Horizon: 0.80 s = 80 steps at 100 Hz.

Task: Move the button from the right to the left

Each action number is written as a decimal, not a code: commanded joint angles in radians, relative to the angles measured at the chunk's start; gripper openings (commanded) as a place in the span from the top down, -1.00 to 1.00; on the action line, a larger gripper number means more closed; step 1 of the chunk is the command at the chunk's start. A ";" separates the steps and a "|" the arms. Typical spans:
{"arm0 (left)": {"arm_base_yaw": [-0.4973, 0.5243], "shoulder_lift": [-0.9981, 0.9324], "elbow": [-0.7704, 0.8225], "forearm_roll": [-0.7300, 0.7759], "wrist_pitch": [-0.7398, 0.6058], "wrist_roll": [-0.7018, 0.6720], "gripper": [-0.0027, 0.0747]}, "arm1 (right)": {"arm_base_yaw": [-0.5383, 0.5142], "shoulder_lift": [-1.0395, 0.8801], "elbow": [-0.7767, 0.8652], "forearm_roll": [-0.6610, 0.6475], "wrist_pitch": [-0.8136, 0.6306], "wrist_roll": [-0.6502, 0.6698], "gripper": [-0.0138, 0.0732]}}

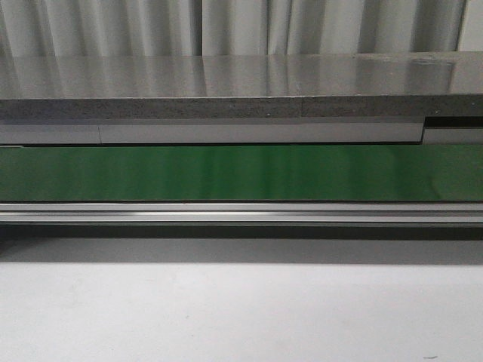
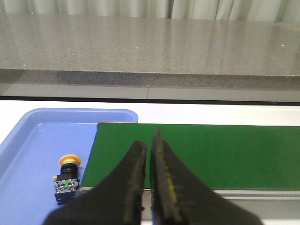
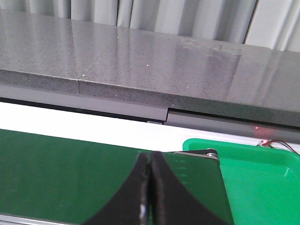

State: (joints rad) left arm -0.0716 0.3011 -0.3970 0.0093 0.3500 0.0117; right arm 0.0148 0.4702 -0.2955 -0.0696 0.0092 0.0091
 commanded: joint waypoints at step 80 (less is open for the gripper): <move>-0.008 0.000 0.047 0.057 -0.270 -0.012 0.92 | 0.001 0.001 -0.027 -0.009 -0.075 -0.009 0.84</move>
State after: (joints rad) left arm -0.0716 0.3011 -0.3610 0.0358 0.2716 0.0101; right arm 0.0148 0.4702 -0.2955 -0.0696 0.0092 0.0091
